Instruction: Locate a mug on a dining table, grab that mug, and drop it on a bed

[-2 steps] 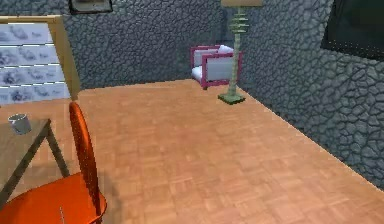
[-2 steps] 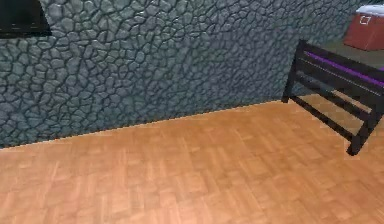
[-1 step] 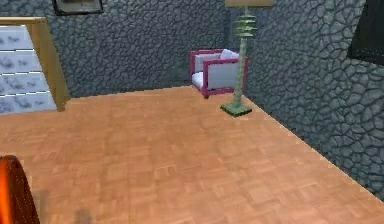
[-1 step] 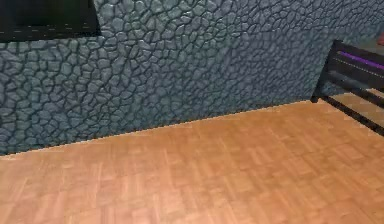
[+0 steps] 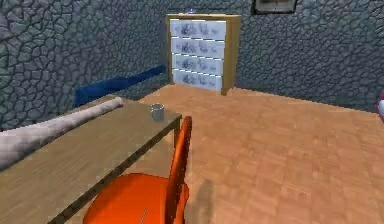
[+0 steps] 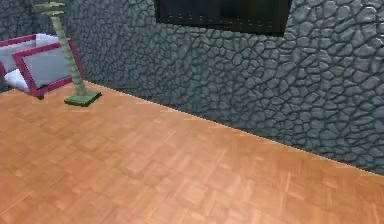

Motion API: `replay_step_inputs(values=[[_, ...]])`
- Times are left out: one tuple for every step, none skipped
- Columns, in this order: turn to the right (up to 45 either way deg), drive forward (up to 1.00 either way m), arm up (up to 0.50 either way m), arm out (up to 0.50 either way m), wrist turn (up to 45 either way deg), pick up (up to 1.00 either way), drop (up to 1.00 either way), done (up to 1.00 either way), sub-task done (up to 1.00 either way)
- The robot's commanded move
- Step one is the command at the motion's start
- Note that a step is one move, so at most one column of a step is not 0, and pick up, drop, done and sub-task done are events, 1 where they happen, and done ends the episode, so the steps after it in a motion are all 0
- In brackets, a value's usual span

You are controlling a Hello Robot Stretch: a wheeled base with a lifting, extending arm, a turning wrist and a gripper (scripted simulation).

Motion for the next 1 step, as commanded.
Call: replay_step_inputs(values=[[-45.0, 0.00, 0.00, 0.00, 0.0, 0.00, 0.00, 0.00, 0.00]])
